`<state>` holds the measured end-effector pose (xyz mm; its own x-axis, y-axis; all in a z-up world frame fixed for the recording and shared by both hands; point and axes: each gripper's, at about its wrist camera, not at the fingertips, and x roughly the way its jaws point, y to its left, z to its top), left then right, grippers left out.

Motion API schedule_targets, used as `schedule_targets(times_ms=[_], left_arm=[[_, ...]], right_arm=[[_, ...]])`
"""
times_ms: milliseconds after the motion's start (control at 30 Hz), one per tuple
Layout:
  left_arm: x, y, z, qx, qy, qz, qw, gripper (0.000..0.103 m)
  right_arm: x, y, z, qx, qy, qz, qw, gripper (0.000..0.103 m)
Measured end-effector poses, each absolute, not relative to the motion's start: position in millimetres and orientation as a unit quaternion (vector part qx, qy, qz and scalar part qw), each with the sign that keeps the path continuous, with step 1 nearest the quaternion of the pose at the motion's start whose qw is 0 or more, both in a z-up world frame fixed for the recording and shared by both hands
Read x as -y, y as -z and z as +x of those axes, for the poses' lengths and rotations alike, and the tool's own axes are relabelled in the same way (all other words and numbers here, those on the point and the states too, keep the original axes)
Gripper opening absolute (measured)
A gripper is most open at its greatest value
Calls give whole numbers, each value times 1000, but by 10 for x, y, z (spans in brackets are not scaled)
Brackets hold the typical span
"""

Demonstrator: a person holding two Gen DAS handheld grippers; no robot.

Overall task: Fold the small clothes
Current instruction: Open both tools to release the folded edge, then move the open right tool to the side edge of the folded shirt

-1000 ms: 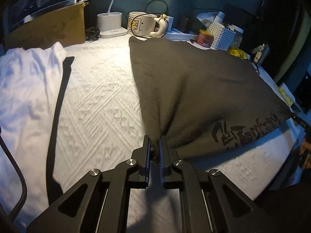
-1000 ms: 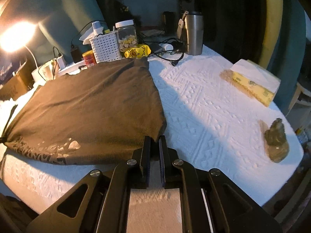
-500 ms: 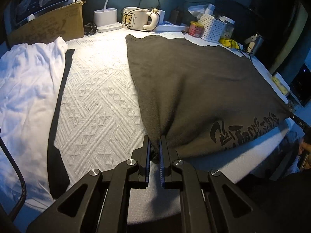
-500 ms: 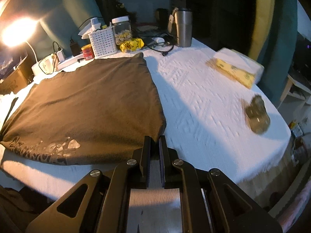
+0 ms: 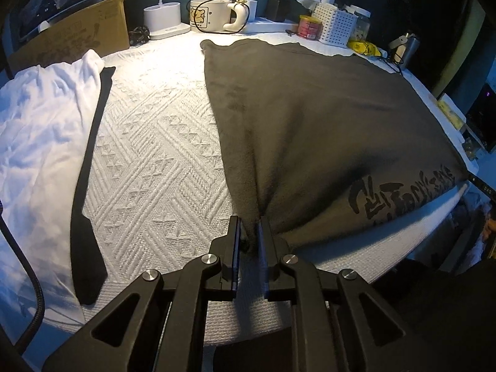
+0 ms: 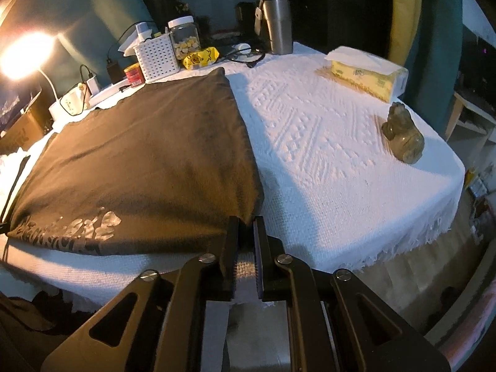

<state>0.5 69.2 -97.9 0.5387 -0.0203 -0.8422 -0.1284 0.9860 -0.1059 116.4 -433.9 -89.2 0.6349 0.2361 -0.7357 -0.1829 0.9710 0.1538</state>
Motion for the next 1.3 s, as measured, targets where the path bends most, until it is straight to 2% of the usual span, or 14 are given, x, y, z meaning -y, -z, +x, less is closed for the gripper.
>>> schedule_targets(times_ms=[67, 300, 433, 467, 667, 867, 933, 967, 1033, 1067, 1100, 1233, 1267, 1300], left_arm=[[-711, 951, 20, -479, -35, -73, 874, 16], [-794, 838, 127, -475, -56, -44, 877, 16], [-875, 800, 248, -469, -69, -42, 879, 16], [-892, 790, 300, -467, -70, -42, 881, 16], [-886, 790, 596, -460, -58, -41, 885, 16], [-904, 813, 866, -463, -52, -49, 883, 16], [-903, 798, 951, -460, -47, -51, 885, 16], [-897, 789, 982, -458, -44, -51, 886, 19], [-895, 763, 1050, -450, -39, -52, 891, 33], [-896, 747, 1088, -445, -35, -54, 893, 45], [-900, 733, 1127, -440, -31, -57, 896, 50], [-904, 695, 1223, -430, -19, -61, 900, 50], [-900, 688, 1229, -429, -18, -61, 901, 50], [-898, 682, 1229, -427, -16, -60, 902, 50]], right_arm=[[4355, 895, 1165, -414, -118, 37, 902, 9], [4341, 884, 1205, -428, -116, 29, 896, 11], [4302, 857, 1251, -438, -99, 4, 893, 26], [4294, 853, 1259, -440, -96, -1, 893, 27], [4195, 800, 1295, -443, -87, -36, 892, 27], [4256, 735, 1369, -445, -81, -21, 892, 28], [4304, 713, 1398, -446, -71, -12, 892, 43], [4322, 704, 1410, -446, -65, -10, 893, 44], [4338, 687, 1428, -448, -54, -11, 892, 45], [4341, 678, 1424, -448, -50, -10, 892, 45], [4348, 662, 1418, -448, -43, -7, 893, 45], [4393, 619, 1374, -450, -32, 26, 892, 47], [4400, 626, 1351, -453, -35, 39, 890, 50], [4394, 635, 1329, -456, -37, 47, 888, 57]])
